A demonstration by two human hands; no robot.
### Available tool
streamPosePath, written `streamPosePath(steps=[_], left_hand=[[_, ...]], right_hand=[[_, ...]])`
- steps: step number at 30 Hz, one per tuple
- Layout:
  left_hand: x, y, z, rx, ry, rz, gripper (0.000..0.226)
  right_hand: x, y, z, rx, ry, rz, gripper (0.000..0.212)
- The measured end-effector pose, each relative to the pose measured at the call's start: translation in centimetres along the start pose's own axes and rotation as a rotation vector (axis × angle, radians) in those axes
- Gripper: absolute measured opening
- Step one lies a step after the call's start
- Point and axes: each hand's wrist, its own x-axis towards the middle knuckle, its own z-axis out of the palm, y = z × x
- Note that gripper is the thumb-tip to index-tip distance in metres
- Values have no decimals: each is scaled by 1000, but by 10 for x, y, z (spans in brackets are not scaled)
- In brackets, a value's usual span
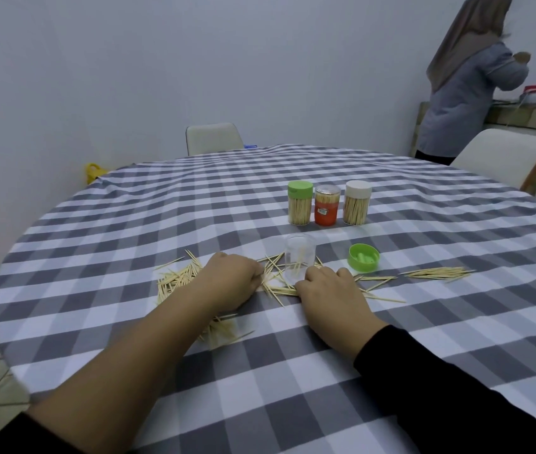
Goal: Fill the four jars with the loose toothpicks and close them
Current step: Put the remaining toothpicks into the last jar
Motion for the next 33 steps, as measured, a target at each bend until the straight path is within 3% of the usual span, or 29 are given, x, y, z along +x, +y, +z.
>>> streamPosePath(steps=[3,6,10,14,22,27,33], left_hand=[[2,3,-3,-11,46,40,36],[7,6,-8,-20,-29,37,55],[18,10,-11,15,-111,141,63],[27,10,-10,83,-129,204,59],[22,-4,-17,396,14,398,40],[17,4,-14,393,3,465,42],[11,2,-11,405,7,425,36]], right_hand=[[0,0,-4,-9,-5,8,32],[-2,1,-7,-7,-30,15,31],[-3,3,-4,18,-47,10,31],[-3,4,-4,24,-55,7,31],[-2,6,-6,46,-37,11,32],[-2,4,-2,69,-42,-11,31],[-4,1,-6,45,-57,-24,31]])
